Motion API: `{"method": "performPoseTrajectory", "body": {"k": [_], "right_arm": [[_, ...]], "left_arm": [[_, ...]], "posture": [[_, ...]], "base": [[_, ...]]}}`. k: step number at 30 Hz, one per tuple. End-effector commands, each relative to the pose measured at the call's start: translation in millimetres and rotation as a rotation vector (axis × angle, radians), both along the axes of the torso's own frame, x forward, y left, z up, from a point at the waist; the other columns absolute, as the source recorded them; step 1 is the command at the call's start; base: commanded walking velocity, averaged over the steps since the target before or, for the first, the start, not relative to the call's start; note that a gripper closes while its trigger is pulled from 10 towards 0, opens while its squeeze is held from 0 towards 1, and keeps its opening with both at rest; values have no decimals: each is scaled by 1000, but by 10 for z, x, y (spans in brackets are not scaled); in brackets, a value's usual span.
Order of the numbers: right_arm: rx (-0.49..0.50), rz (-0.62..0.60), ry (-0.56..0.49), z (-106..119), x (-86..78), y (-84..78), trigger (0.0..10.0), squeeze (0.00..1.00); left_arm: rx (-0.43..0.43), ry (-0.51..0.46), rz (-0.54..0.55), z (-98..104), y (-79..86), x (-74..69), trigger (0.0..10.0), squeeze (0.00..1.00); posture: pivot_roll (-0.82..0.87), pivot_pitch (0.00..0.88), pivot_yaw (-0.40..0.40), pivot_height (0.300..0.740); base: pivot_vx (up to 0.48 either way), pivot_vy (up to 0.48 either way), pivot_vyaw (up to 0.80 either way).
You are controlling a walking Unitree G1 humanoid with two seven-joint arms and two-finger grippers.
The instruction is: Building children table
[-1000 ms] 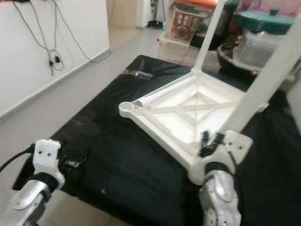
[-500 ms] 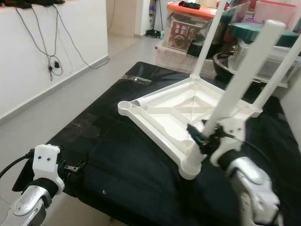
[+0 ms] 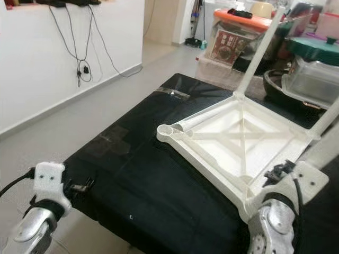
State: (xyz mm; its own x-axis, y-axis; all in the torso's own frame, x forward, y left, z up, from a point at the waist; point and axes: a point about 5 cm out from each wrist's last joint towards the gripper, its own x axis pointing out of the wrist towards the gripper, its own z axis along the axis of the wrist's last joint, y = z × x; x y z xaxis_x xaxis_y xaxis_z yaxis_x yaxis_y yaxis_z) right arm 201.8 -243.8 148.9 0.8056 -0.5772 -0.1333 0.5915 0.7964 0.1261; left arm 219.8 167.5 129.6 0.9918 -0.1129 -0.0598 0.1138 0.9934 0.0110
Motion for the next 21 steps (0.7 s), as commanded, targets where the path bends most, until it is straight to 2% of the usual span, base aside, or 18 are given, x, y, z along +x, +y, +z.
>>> {"method": "performPoseTrajectory", "body": {"k": [1,2,3,5,6,7,8,10,11,12,13,14,16,17,18,20,21], "right_arm": [[59,154,48,-108,36,213,10000,204],[38,262,-12,-10,65,299,10000,1000],[13,331,-65,85,101,358,10000,1000],[13,331,-65,85,101,358,10000,1000],[18,436,-98,172,169,334,10000,0],[-21,558,-123,270,230,274,10000,0],[-21,558,-123,270,230,274,10000,0],[-131,756,-123,366,282,147,10000,0],[-131,756,-123,366,282,147,10000,0],[-172,935,-49,240,269,144,10000,0],[-172,935,-49,240,269,144,10000,0],[-156,1026,-2,141,239,181,10000,0],[-156,1026,-2,141,239,181,10000,0],[-161,1073,31,66,256,193,10000,0],[-145,1079,41,18,319,179,5608,0],[-132,1082,47,-14,363,169,5608,0],[-138,974,59,-31,506,87,0,0]], "left_arm": [[0,7,-17,-4,-15,-6,10000,0],[-1,8,-17,-5,-14,-3,10000,0],[-2,8,-17,-4,-14,0,10000,0],[-2,8,-17,-4,-14,0,10000,0],[-3,7,-15,-3,-11,-1,10000,0],[-6,7,-11,-4,-7,2,10000,0],[-6,7,-11,-4,-7,2,10000,0],[-14,6,-8,-6,-21,9,10000,0],[-14,6,-8,-6,-21,9,10000,0],[-20,3,-14,-7,-58,12,10000,0],[-20,3,-14,-7,-58,12,10000,0],[-22,3,-17,-11,-75,12,10000,0],[-22,3,-17,-11,-75,12,10000,0],[-23,2,-17,-8,-85,16,10000,0],[-27,-1,-15,-4,-97,24,10000,0],[-29,-3,-14,-2,-106,29,10000,0],[-30,-6,-14,2,-115,32,10000,0]], "posture": [[179,0,-102,740],[179,0,-102,740],[179,0,-102,740],[179,0,-102,740],[180,0,-100,740],[179,0,-103,740],[179,0,-103,740],[178,0,-108,740],[178,0,-108,740],[180,0,-115,740],[180,0,-115,740],[180,0,-115,740],[180,0,-115,740],[188,0,-117,740],[193,0,-120,740],[196,0,-122,740],[200,0,-123,740]], "base": [[0,0,0],[0,0,0],[0,0,0],[0,0,0],[0,0,0],[0,0,0],[0,0,0],[0,0,0],[0,0,0],[0,0,0],[0,0,0],[0,0,0],[0,0,0],[0,0,0],[0,0,0],[0,0,0],[0,0,0]]}}
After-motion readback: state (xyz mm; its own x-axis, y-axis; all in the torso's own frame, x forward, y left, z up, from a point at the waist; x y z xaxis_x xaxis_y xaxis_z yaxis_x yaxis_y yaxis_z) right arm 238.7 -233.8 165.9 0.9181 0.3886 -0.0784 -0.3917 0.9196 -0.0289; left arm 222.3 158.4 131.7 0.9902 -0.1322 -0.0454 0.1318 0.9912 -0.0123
